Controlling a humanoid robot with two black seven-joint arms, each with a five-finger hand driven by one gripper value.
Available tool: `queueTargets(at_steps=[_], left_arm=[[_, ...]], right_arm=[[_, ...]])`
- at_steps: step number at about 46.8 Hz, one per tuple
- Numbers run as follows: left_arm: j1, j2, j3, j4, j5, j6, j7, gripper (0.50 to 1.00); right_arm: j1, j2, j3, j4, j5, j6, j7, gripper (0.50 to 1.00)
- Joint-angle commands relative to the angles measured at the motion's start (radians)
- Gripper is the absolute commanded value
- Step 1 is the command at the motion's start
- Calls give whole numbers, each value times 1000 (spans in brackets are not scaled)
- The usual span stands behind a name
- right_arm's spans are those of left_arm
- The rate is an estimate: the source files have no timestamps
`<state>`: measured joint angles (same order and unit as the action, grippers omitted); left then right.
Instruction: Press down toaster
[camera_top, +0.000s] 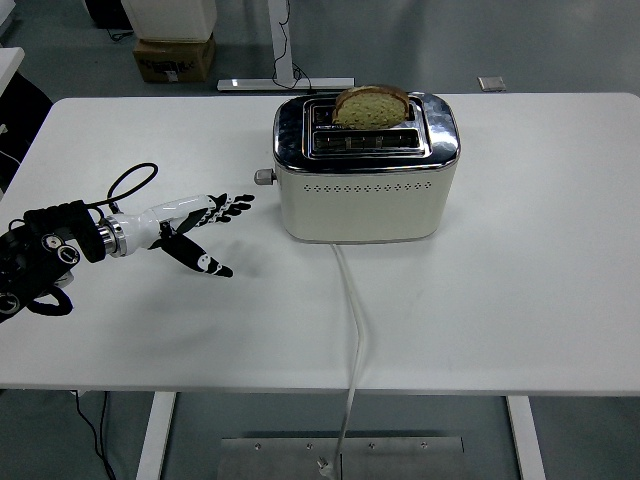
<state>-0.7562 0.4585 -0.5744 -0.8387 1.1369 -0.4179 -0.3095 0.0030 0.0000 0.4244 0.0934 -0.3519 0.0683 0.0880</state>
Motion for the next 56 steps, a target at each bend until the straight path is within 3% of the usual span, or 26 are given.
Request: queueTargets(at_steps=[1, 10, 28, 45, 56], left_arm=[[1, 2, -1, 0, -6, 1, 0, 1000], [8, 2, -2, 10, -62, 2, 0, 1000], [-5, 8, -4, 44, -357, 2, 0, 1000], [12, 62, -5, 52, -542, 5, 0, 1000], [5, 57, -9, 101, -732, 64, -2, 1000]], right_arm=[[0, 0, 1, 0, 1, 1, -1, 1000], [0, 0, -1, 0, -1, 1, -1, 998], [0, 0, 1, 0, 1, 1, -1, 1000], [0, 0, 1, 0, -1, 1, -1, 1000], [0, 0, -1, 0, 1, 1, -1, 998]])
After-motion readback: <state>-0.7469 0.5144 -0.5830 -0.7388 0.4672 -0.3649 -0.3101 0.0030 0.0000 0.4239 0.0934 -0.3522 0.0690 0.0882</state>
